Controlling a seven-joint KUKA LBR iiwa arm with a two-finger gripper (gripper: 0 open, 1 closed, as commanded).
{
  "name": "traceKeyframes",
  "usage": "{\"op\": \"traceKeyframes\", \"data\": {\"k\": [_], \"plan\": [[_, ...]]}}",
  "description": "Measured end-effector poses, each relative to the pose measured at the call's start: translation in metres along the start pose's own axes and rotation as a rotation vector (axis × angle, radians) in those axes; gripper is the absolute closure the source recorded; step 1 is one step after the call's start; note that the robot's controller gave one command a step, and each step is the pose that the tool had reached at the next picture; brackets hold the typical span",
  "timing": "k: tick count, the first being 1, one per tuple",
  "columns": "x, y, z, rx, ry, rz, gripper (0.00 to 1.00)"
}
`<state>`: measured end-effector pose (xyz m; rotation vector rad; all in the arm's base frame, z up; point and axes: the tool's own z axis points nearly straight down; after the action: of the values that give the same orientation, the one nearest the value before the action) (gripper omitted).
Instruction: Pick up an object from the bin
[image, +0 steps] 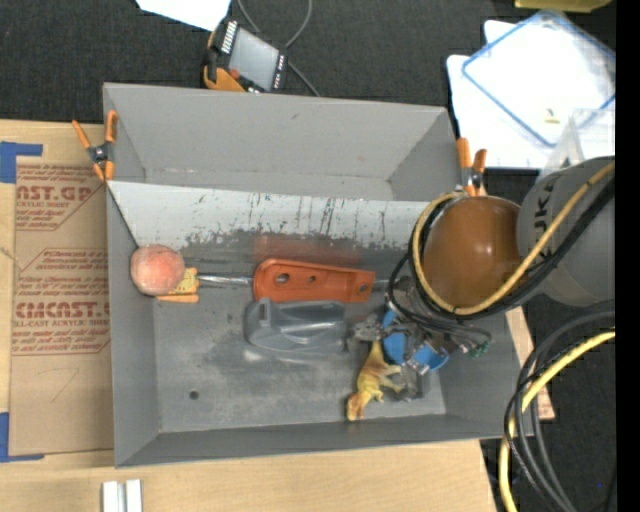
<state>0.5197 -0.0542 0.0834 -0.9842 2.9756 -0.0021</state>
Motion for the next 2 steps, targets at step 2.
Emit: {"op": "traceKeyframes", "data": {"k": [2], "plan": [[-0.0361, 0.0125, -0.0095, -0.001, -0.004, -0.272, 1.0]]}}
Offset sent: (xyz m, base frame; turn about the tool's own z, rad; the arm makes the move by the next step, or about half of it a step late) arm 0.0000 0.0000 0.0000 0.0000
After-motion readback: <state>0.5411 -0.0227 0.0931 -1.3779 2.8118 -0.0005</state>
